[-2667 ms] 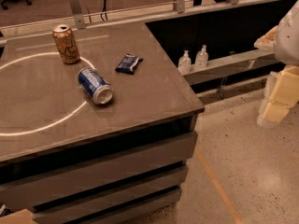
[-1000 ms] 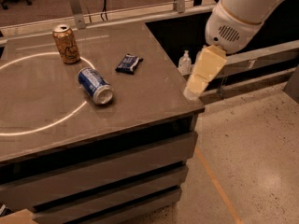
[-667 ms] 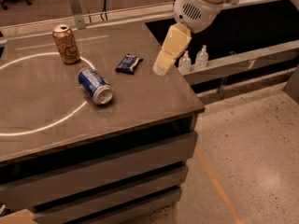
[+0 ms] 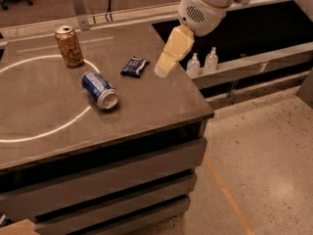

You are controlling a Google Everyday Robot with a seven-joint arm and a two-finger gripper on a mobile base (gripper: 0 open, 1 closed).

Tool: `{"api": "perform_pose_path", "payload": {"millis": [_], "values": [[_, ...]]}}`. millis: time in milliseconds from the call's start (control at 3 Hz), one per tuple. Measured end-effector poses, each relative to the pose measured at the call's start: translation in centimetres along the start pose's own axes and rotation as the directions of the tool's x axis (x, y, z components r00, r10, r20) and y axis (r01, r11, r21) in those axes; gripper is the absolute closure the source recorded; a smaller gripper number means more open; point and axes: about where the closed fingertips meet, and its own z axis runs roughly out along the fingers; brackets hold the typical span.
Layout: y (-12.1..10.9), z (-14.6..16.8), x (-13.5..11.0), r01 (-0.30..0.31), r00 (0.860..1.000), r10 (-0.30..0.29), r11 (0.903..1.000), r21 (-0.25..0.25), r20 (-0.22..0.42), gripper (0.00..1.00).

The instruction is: Place pepsi can upright

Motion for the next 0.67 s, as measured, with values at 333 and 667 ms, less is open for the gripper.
{"api": "perform_pose_path", "payload": {"millis": [333,667], "values": [[-0.3,2.1,-2.5,-0.078,0.997,0.078,0.997,-0.001,0.012,0.0],[0.9,5.0,-6.5,-0.153,0.988,0.154,0.9874,-0.039,-0.002,0.0]]}}
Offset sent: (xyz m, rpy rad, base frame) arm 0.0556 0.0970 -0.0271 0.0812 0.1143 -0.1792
